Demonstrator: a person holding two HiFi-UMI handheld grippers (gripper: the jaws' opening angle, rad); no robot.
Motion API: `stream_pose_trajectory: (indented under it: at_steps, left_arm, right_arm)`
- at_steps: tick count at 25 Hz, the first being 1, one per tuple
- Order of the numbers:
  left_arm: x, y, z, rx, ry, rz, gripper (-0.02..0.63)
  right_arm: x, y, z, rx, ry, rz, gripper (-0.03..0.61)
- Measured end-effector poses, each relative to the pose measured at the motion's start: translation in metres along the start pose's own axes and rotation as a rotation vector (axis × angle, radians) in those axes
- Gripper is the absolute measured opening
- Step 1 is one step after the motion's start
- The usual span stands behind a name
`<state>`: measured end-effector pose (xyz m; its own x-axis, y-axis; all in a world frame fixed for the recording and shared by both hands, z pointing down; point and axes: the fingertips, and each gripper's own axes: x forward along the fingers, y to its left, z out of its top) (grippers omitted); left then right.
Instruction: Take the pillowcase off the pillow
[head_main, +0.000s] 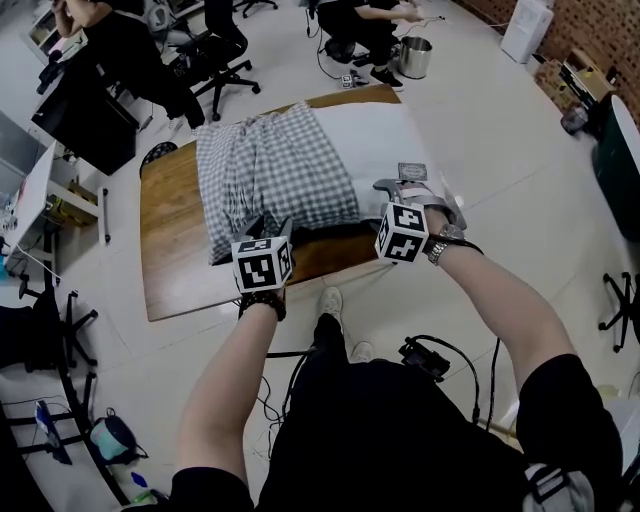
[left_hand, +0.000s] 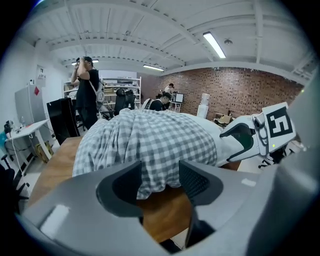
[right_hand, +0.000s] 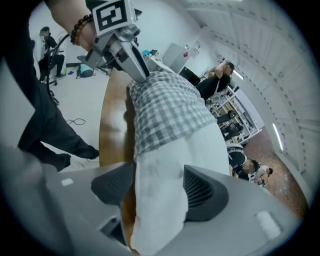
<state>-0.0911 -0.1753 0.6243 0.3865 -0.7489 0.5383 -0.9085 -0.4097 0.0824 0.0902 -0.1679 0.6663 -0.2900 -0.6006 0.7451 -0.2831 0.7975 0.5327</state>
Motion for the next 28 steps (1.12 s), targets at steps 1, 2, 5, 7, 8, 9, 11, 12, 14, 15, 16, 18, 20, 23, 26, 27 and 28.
stream_pose_trajectory:
  at_steps: [1, 2, 5, 7, 8, 9, 11, 12, 14, 15, 16, 18, 20, 23, 26, 27, 28]
  left_arm:
    - [0.004, -0.002, -0.006, -0.015, 0.006, 0.002, 0.225]
    - [0.008, -0.003, -0.012, -0.032, 0.014, 0.003, 0.228]
    - [0.02, -0.003, -0.026, -0.093, 0.035, -0.003, 0.246]
    - [0.027, -0.003, -0.038, -0.13, 0.047, -0.008, 0.262]
    - [0.03, -0.003, -0.044, -0.143, 0.051, -0.01, 0.27]
    - [0.035, -0.003, -0.048, -0.155, 0.054, -0.012, 0.277]
    - [0.043, 0.001, -0.052, -0.178, 0.057, -0.015, 0.288]
    - [0.047, 0.003, -0.051, -0.187, 0.057, -0.017, 0.29]
    - [0.055, 0.008, -0.047, -0.201, 0.062, -0.02, 0.29]
    - [0.06, 0.011, -0.045, -0.205, 0.07, -0.021, 0.29]
    - [0.064, 0.015, -0.044, -0.205, 0.079, -0.021, 0.288]
    - [0.069, 0.021, -0.043, -0.191, 0.097, -0.018, 0.238]
    - [0.07, 0.028, -0.04, -0.169, 0.112, -0.009, 0.13]
    - [0.067, 0.039, -0.038, -0.144, 0.118, 0.0, 0.008]
    - [0.062, 0.049, -0.041, -0.158, 0.111, 0.007, 0.006]
    - [0.059, 0.053, -0.042, -0.166, 0.105, 0.009, 0.006]
    - [0.057, 0.057, -0.041, -0.173, 0.098, 0.011, 0.005]
  right_arm:
    - [0.004, -0.001, -0.003, -0.013, 0.007, -0.017, 0.314]
    - [0.007, -0.002, -0.006, -0.023, 0.013, -0.03, 0.314]
    - [0.017, -0.004, -0.007, -0.035, 0.018, -0.053, 0.314]
    - [0.023, -0.002, -0.008, -0.043, 0.022, -0.079, 0.314]
    - [0.027, -0.001, -0.009, -0.048, 0.025, -0.093, 0.314]
    - [0.031, -0.001, -0.009, -0.053, 0.029, -0.104, 0.314]
    - [0.038, -0.004, -0.009, -0.061, 0.043, -0.119, 0.314]
    - [0.04, -0.007, -0.009, -0.065, 0.05, -0.123, 0.311]
    - [0.045, -0.014, -0.006, -0.067, 0.059, -0.126, 0.29]
    - [0.046, -0.018, -0.004, -0.066, 0.061, -0.131, 0.274]
    - [0.047, -0.022, -0.002, -0.063, 0.061, -0.137, 0.237]
    - [0.046, -0.029, 0.0, -0.054, 0.061, -0.149, 0.165]
    - [0.043, -0.036, 0.002, -0.048, 0.059, -0.162, 0.107]
    - [0.038, -0.045, 0.0, -0.039, 0.051, -0.179, 0.031]
    - [0.031, -0.05, -0.012, -0.023, 0.046, -0.189, 0.018]
    - [0.029, -0.051, -0.016, -0.019, 0.047, -0.191, 0.017]
    - [0.028, -0.052, -0.018, -0.017, 0.049, -0.192, 0.017]
